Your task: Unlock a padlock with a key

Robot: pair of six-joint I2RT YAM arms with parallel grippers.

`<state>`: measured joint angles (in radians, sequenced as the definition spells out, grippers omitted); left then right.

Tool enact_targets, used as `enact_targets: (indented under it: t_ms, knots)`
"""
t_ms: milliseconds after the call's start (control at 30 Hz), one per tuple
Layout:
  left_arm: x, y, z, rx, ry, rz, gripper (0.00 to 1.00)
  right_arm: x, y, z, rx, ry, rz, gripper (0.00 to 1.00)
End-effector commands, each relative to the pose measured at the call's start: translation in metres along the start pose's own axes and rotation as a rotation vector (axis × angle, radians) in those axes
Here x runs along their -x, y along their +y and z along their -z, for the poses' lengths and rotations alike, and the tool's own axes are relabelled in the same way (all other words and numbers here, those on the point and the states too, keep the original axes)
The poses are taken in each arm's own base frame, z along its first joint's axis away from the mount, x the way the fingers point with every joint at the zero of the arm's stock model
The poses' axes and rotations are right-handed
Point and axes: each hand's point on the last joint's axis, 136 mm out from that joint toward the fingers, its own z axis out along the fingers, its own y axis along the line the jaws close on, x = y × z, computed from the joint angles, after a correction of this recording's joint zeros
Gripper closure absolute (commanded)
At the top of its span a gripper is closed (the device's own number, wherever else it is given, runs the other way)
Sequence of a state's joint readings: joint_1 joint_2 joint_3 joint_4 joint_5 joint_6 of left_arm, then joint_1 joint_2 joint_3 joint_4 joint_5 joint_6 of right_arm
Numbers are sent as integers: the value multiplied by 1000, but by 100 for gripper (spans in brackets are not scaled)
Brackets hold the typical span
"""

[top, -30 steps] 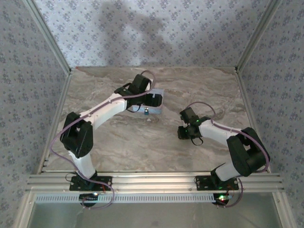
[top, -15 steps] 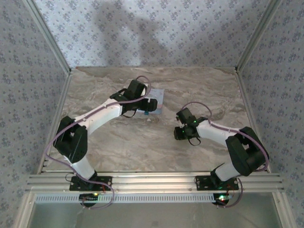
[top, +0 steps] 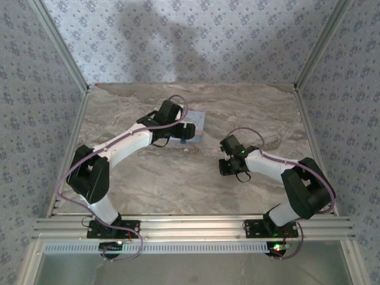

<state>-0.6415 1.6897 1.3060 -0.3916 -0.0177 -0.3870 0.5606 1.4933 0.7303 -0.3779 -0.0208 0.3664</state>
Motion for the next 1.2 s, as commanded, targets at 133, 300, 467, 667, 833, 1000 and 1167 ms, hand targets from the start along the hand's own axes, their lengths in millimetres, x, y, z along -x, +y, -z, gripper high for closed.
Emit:
enact_targets:
  t_ms: [133, 300, 467, 667, 833, 1000, 1167]
  knots:
    - [10, 2, 15, 6, -50, 8, 7, -3, 1, 9, -8, -14, 23, 79]
    - [9, 3, 14, 9, -47, 11, 6, -4, -3, 10, -26, -13, 19, 88]
    - [9, 3, 16, 9, -50, 11, 6, -5, -4, 10, -28, -15, 18, 91]
    - [8, 3, 19, 7, -54, 12, 6, 1, -3, 17, -29, -39, 20, 72]
    - [9, 3, 19, 8, -58, 15, 6, 3, -1, 15, -29, -31, 9, 67]
    - [7, 4, 16, 9, -52, 15, 6, 6, 4, 6, -46, -13, 21, 66]
    - [5, 5, 16, 12, -48, 17, 6, 9, 12, 0, -46, -6, 33, 66]
